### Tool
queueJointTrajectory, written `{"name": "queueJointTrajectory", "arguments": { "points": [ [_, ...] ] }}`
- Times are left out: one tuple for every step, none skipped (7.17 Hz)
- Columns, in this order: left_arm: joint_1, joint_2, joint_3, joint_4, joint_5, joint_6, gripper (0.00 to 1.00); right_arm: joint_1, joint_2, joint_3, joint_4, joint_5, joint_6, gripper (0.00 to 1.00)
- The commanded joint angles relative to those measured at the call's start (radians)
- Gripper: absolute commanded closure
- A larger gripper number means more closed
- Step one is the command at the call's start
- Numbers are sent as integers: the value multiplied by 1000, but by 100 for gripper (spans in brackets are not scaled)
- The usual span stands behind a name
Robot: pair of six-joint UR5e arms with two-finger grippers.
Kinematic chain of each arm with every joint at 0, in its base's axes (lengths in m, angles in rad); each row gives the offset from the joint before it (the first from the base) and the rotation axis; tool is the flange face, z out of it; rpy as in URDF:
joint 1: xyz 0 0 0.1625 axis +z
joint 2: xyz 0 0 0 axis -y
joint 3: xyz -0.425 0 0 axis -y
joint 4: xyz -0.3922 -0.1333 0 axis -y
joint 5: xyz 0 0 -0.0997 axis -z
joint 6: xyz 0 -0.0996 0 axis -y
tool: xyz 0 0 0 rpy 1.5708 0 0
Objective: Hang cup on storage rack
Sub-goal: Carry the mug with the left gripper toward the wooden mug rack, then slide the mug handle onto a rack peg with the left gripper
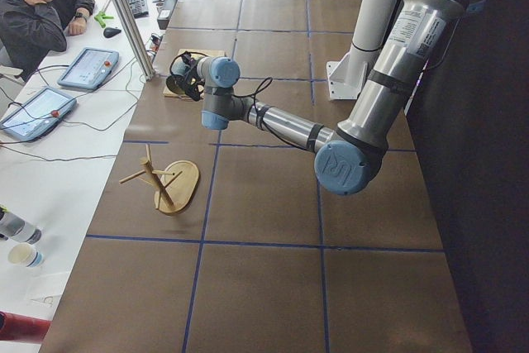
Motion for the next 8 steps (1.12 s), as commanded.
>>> {"name": "queueJointTrajectory", "arguments": {
  "points": [
    [-79,18,190,-345,1,-165,100,0,8,2,0,0,0,0],
    [-103,18,224,-387,1,-196,100,0,9,3,0,0,0,0],
    [-136,18,236,-411,1,-276,100,0,20,3,0,0,0,0],
    [-153,21,274,-468,3,-316,100,0,21,3,2,0,-1,0],
    [-158,23,343,-560,7,-321,100,0,21,3,2,0,-11,0],
    [-157,21,388,-611,30,-329,100,0,21,19,2,-2,-12,0],
    [-157,21,390,-624,47,-329,100,2,20,23,0,-2,-14,0],
    [-158,23,406,-626,55,-329,100,3,20,25,2,-2,-15,0]
  ]
}}
